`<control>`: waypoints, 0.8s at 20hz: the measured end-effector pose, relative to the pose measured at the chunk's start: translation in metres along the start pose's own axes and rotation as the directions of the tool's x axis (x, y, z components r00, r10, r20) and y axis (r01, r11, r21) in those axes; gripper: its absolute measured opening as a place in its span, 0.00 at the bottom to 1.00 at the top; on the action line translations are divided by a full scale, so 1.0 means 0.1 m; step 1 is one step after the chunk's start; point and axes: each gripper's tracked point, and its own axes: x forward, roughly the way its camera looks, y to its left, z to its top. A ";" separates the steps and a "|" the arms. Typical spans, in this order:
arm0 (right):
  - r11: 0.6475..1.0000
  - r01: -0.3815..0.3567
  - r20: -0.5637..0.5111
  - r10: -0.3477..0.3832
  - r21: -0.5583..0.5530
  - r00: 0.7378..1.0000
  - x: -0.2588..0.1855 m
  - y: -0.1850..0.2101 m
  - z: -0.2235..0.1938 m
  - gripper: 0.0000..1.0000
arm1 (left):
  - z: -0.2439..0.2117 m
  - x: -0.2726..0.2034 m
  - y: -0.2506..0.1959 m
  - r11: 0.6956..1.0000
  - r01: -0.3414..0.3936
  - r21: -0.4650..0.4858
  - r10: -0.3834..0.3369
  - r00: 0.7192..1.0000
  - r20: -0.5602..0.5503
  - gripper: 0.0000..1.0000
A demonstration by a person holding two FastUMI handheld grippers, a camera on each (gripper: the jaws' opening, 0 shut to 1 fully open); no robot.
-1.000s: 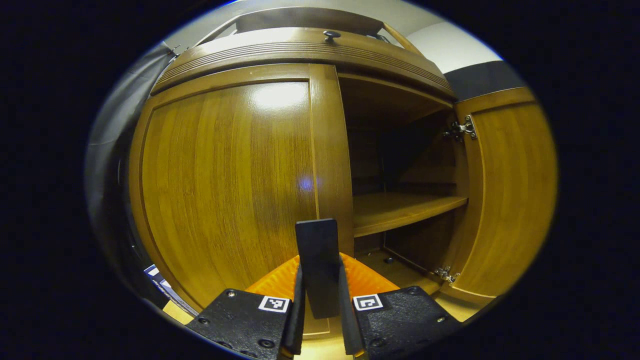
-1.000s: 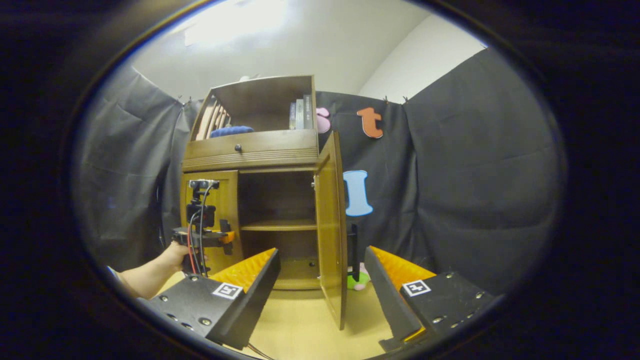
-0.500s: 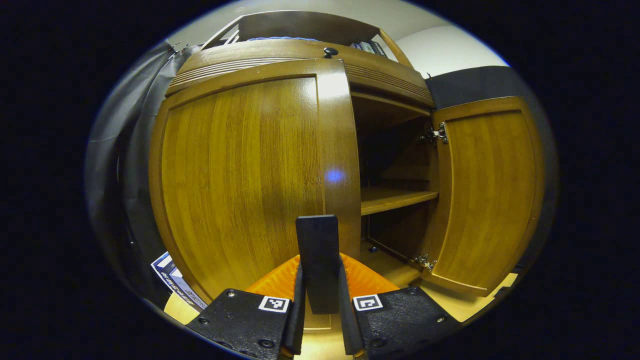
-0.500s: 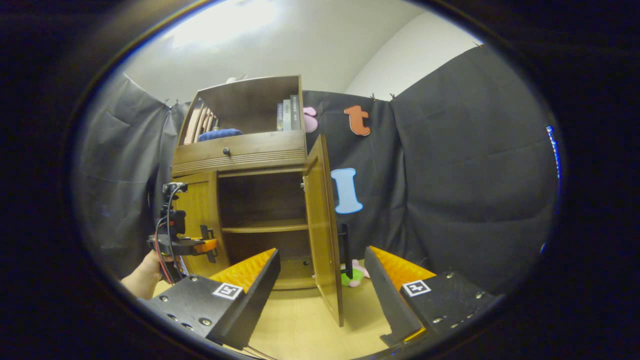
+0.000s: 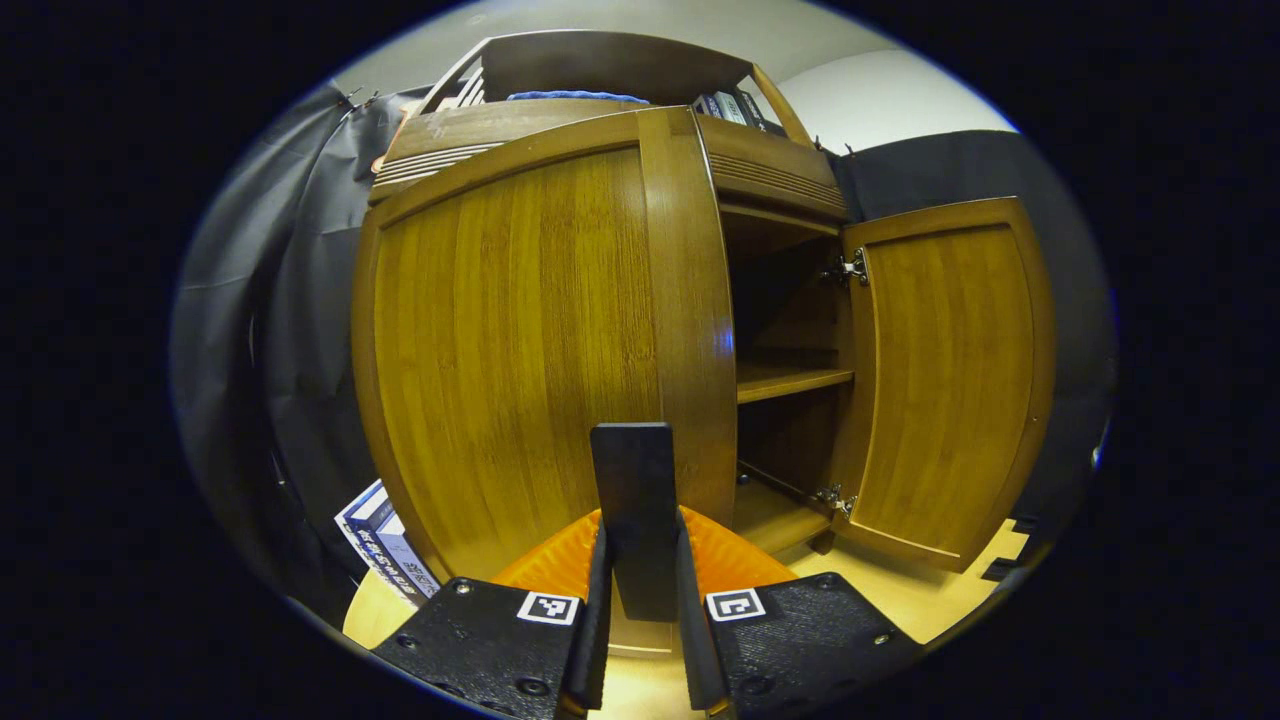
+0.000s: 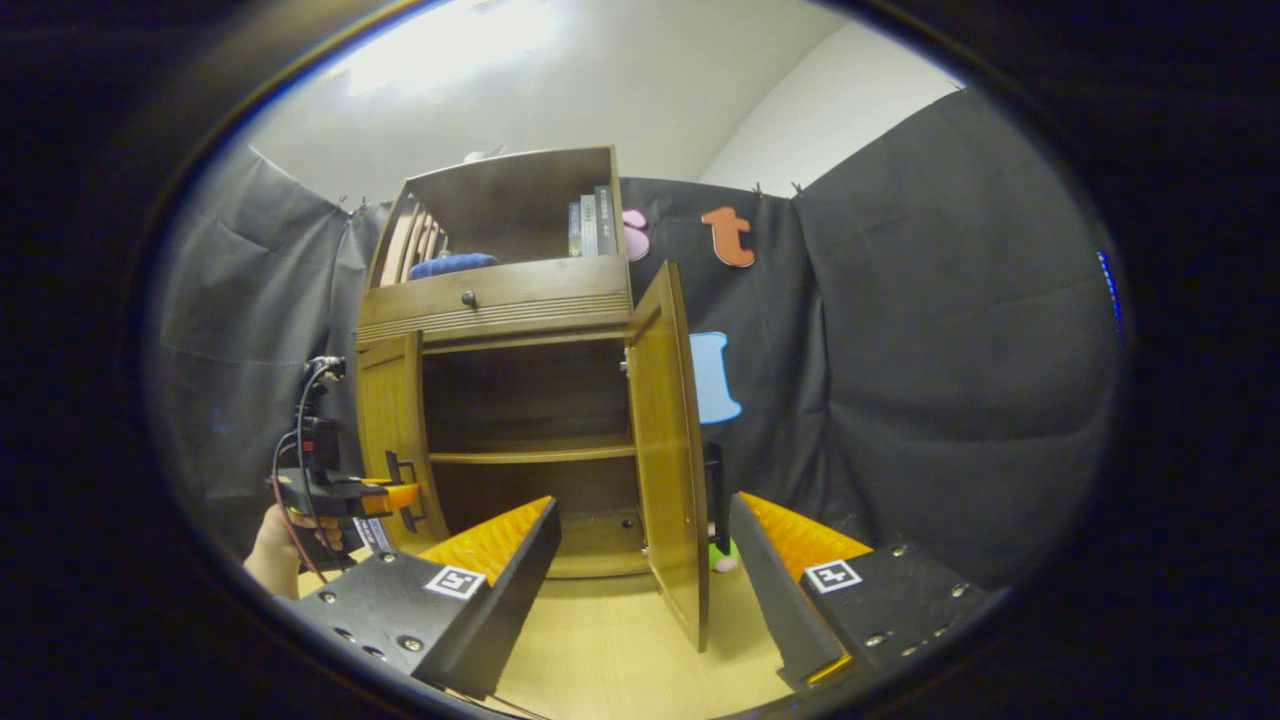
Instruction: Open the right door of the double-door shoe cabinet with the right hand, and open the left door with the left hand.
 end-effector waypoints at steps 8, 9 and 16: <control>0.999 -0.032 -0.004 0.032 0.005 0.999 0.04 0.15 -0.03 1.00 | -0.06 -0.44 0.19 1.000 -0.011 0.010 0.011 1.000 0.000 0.34; 1.000 -0.031 -0.005 0.031 0.002 1.000 0.05 0.17 -0.03 1.00 | -0.07 -0.48 0.21 1.000 -0.014 0.008 0.014 1.000 0.002 0.32; 0.999 -0.039 -0.006 0.039 -0.019 0.999 0.02 0.26 -0.07 1.00 | -0.09 -0.73 0.37 0.999 -0.049 0.000 0.048 0.999 0.022 0.33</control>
